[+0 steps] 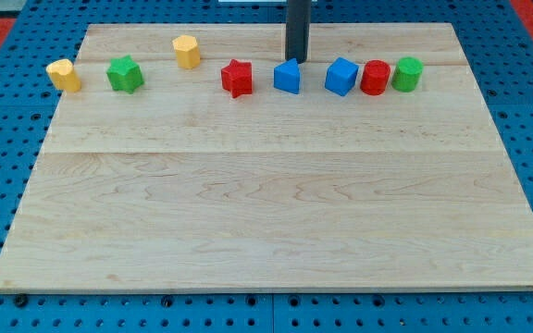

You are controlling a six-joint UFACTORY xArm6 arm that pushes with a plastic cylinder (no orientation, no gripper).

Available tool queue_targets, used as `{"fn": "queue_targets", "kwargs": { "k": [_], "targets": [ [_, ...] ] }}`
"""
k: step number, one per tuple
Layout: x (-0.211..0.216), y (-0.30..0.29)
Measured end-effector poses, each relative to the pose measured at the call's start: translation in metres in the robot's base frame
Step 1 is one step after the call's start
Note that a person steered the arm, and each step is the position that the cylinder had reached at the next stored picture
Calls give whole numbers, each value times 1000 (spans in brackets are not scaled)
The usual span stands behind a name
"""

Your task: Move the green star towards the red star

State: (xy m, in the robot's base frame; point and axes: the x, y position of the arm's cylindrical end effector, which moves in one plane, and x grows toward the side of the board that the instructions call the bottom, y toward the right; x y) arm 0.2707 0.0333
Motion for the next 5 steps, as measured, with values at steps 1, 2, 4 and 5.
{"fn": "queue_targets", "kwargs": {
  "k": [1, 2, 4, 5],
  "targets": [
    [1, -48],
    [12, -82],
    [95, -108],
    [74, -163]
  ]
}}
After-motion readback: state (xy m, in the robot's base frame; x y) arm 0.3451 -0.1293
